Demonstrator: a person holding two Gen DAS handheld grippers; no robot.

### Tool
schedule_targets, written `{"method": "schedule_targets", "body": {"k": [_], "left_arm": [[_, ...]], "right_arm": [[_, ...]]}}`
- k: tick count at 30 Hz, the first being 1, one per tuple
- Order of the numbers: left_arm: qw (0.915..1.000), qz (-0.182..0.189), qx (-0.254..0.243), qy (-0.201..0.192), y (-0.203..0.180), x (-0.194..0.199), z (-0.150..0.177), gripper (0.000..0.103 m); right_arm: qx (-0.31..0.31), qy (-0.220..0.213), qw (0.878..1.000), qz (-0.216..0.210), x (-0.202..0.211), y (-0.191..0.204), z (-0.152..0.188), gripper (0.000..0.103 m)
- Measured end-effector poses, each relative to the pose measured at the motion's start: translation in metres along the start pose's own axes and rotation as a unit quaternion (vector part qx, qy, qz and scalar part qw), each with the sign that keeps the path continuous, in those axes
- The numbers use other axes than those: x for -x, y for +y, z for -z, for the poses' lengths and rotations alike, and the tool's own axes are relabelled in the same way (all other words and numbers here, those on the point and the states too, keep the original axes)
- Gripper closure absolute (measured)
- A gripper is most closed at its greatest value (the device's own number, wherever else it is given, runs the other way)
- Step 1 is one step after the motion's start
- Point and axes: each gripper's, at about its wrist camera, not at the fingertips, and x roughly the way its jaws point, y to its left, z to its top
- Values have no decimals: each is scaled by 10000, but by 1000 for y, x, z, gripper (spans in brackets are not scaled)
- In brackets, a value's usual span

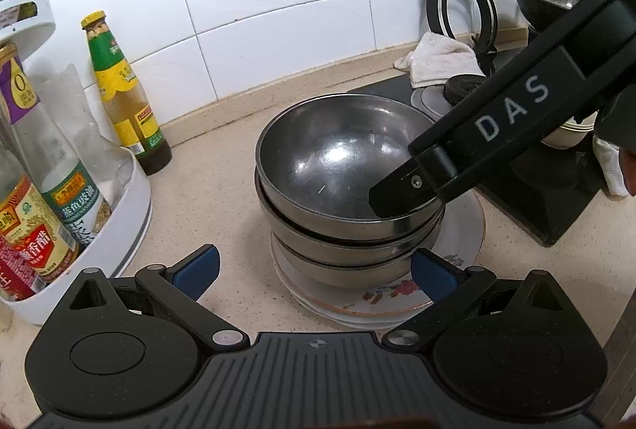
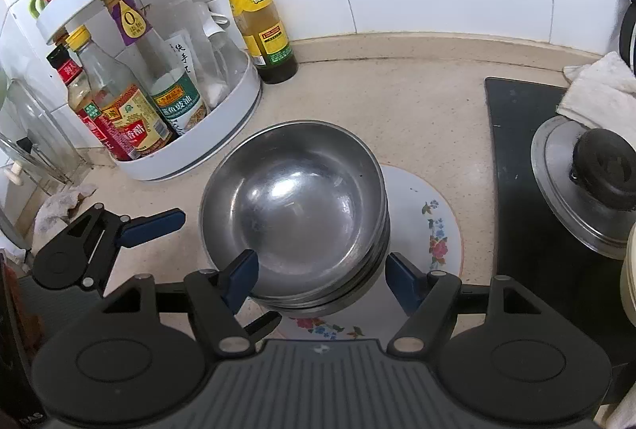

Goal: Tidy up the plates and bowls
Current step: 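Open both tools and release the steel bowl stack on the plates, then withdraw both tools back from the bowl and plate stack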

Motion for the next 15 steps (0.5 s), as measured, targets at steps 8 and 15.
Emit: {"method": "schedule_targets", "body": {"k": [8, 15], "left_arm": [[9998, 45, -139, -97, -6, -1, 0, 0], [9998, 13, -136, -130, -6, 1, 0, 0]], "right_arm": [[-30, 0, 10000, -50, -3, 0, 2, 35], [-121, -23, 9999, -58, 4, -4, 2, 35]]}}
